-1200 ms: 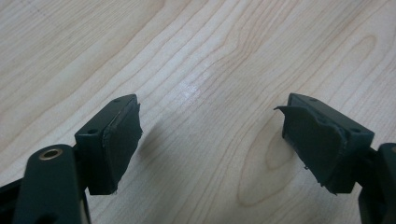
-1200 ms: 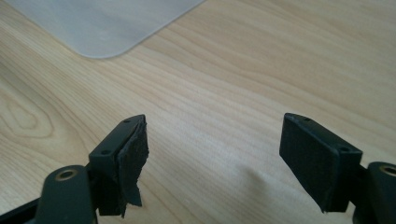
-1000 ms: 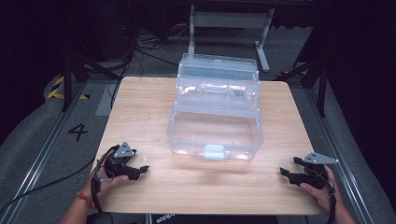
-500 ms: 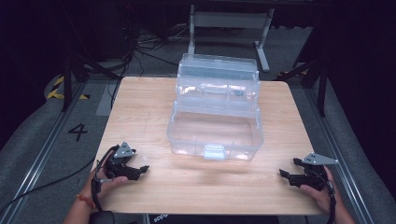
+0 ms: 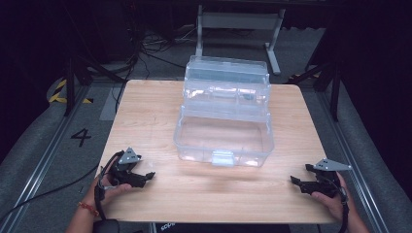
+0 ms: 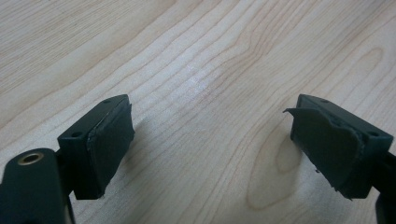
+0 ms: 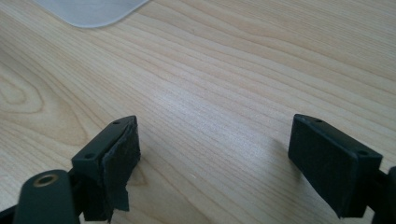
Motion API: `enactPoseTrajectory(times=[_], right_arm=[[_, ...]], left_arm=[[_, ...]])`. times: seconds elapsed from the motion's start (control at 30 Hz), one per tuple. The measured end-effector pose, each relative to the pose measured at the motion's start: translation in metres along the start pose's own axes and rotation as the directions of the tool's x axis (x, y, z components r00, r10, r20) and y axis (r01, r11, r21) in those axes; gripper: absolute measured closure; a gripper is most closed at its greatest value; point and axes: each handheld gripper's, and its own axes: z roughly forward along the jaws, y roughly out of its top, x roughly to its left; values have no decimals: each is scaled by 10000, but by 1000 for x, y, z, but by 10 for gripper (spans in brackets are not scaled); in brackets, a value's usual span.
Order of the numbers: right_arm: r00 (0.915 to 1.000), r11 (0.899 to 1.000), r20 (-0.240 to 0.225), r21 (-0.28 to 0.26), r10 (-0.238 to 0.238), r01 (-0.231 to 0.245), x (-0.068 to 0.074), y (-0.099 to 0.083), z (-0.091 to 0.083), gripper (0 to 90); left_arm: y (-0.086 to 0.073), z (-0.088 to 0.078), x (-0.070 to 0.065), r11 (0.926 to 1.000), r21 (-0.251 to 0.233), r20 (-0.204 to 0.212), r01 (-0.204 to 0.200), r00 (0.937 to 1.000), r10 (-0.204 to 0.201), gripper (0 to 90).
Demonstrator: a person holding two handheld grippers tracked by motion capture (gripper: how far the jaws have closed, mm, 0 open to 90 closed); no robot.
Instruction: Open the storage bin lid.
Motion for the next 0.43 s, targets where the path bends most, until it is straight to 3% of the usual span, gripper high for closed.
enactPoseTrajectory(times=[0.43], right_arm=[[10000, 10000, 38, 37, 34, -34, 0, 1, 1, 151]], left_arm=[[0, 0, 0, 10000, 34, -67, 41, 10000, -41, 137]])
